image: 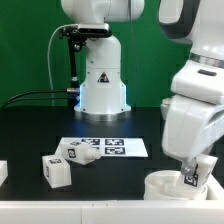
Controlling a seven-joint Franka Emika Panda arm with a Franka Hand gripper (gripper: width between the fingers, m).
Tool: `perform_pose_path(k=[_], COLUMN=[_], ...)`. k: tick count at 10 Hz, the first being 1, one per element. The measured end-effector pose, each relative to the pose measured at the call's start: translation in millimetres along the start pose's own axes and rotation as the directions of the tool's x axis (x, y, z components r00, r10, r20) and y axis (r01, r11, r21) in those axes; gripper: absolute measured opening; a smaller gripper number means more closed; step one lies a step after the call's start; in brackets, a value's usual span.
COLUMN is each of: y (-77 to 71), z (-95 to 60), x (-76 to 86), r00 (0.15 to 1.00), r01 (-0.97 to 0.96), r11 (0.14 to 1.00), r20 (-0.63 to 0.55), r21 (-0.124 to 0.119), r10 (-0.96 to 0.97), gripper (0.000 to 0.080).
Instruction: Assemble stool
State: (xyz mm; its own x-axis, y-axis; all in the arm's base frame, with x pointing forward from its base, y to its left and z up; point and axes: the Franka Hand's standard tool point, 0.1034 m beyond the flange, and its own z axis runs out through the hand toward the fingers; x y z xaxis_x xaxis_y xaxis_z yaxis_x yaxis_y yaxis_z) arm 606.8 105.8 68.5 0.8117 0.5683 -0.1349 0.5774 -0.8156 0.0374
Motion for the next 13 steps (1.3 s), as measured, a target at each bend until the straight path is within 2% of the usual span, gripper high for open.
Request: perform_pose_path(k=[1,2,3,6,8,9,10,13], y=[1.3,2.4,2.3,5.4,16.2,23.9,29.9,31.5], z=[-0.9,-3.3,-2.9,-2.1,-1.6,0.0,0.4,1.3], x=[-1.1,1.8,7.2,5.3,0.8,-1.7,-6.2,-10.0], r00=[0.990,0.976,0.976,0.884,0.710,0.579,0.467,0.323], r01=[-0.143,-0.217,-0.215,-0.466,-0.703,-0.812,-0.879,-0.942], r11=[0.988,0.975,0.977,0.885,0.709,0.576,0.459,0.316], r20=[0.014,0.009,-0.023,-0.021,-0.007,0.009,0.037,0.060], r21=[0.049,0.043,0.005,0.017,0.051,0.096,0.129,0.113], r10=[0.143,0.217,0.215,0.466,0.704,0.815,0.883,0.944], gripper=[0.0338,0.0338,0.0338,0.0338,0.0338,0.0338,0.0338,0.0338])
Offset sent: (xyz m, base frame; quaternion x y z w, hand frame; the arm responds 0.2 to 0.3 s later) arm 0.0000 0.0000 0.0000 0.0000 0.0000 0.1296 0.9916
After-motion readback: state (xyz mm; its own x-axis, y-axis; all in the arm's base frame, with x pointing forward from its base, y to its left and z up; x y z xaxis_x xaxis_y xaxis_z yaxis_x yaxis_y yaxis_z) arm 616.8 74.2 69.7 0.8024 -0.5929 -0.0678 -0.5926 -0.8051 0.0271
